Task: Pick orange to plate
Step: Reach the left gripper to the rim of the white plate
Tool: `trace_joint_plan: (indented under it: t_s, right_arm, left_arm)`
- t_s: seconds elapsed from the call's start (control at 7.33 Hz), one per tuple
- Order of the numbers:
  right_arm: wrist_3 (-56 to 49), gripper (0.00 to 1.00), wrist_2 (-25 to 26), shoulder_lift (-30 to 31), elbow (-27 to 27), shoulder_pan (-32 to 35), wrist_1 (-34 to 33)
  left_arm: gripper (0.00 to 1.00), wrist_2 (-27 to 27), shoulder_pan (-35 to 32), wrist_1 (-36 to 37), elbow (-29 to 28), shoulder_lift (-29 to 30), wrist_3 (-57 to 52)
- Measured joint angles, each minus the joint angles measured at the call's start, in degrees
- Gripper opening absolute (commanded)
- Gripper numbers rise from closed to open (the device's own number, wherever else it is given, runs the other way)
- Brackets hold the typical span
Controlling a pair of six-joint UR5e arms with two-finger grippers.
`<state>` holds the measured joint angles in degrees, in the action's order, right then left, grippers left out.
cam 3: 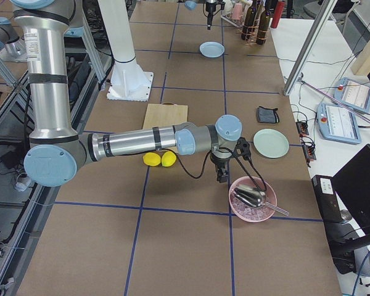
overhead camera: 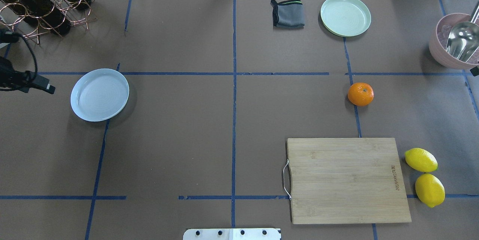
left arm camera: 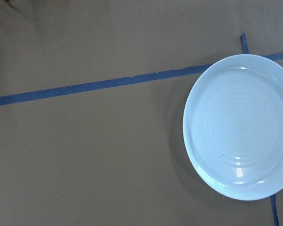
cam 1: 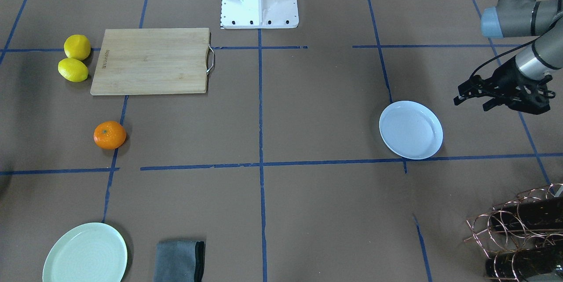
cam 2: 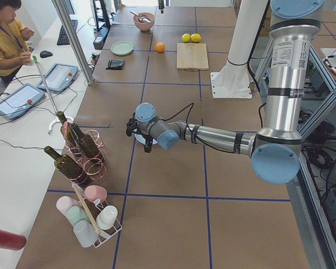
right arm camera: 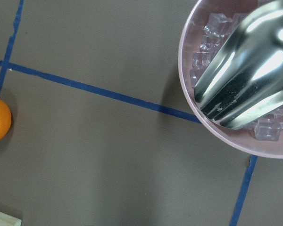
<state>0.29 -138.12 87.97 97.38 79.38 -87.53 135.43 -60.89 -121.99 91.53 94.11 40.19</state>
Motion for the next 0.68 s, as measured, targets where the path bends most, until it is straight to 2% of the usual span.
trace_joint_plan:
  t_s: [0.27,0.55,0.68]
  right_arm:
    - [0.05,1.0,-0.27,0.0,0.07,-0.31,0.01]
    - [0.21,1.0,-0.34,0.0,0.09,-0.67,-0.01]
    - [0.23,1.0,-0.33,0.0,0.09,-0.9,-0.01]
  left_arm:
    - [0.83,-5.4,4.74,-0.56,-3.97,3.62,5.93]
    - [0.64,-7.98,7.03,-0.67,-5.58,4.85,7.69]
    - [0.36,-8.25,7.45,-0.67,-6.07,5.22,7.9]
